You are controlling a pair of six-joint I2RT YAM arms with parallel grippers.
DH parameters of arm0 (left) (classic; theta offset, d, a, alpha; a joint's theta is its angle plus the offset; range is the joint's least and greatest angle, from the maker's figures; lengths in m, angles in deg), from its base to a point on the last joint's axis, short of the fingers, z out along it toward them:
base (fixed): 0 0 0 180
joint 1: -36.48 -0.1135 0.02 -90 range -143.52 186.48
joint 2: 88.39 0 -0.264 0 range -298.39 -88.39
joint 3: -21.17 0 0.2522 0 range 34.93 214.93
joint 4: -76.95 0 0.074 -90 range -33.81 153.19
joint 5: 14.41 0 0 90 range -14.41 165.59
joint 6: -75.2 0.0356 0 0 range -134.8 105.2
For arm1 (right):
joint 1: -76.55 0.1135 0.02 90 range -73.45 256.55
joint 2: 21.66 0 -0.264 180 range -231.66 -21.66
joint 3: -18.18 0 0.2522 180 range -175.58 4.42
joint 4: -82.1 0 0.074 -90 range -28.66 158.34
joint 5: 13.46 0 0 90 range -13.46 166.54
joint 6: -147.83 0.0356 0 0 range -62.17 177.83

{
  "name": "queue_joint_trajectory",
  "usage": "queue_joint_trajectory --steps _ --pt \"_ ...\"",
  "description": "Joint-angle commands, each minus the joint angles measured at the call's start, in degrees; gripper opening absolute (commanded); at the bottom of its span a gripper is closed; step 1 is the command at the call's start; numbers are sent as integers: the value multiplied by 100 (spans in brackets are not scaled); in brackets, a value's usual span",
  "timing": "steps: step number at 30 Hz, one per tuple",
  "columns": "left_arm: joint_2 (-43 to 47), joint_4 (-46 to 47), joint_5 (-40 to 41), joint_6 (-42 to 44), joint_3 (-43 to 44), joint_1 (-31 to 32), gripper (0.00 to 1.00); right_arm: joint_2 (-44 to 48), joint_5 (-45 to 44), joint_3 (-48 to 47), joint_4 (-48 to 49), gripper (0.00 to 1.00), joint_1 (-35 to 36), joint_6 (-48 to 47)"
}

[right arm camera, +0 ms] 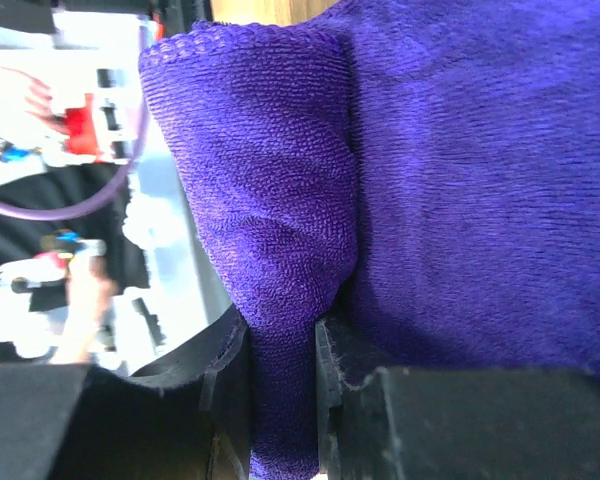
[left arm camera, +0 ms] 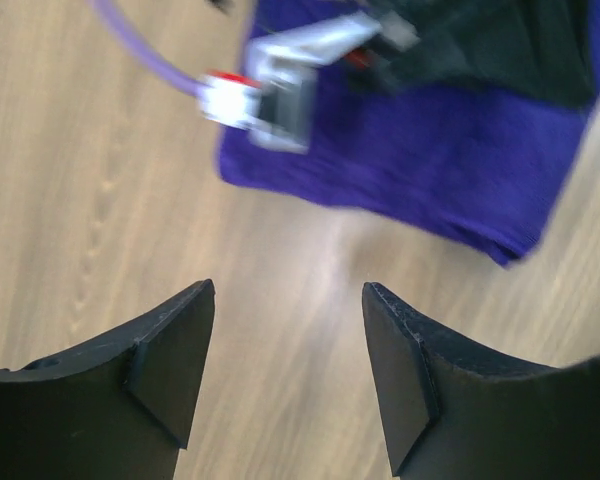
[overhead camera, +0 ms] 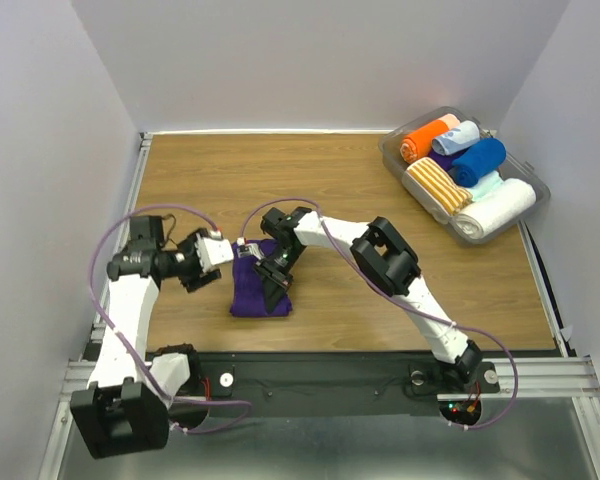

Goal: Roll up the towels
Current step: Roll the towel

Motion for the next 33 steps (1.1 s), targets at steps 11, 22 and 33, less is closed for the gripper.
queue_joint_trajectory --steps 11,22,33 --pt "937 623 1571 -355 -1467 3323 84 -854 276 -394 -571 12 -280 167" --pt "-206 1809 2669 -1217 -1721 4767 89 -828 242 -394 -571 13 -307 211" --pt "-681 2233 3241 -1428 -1976 4838 43 -696 224 -359 -580 15 -377 158"
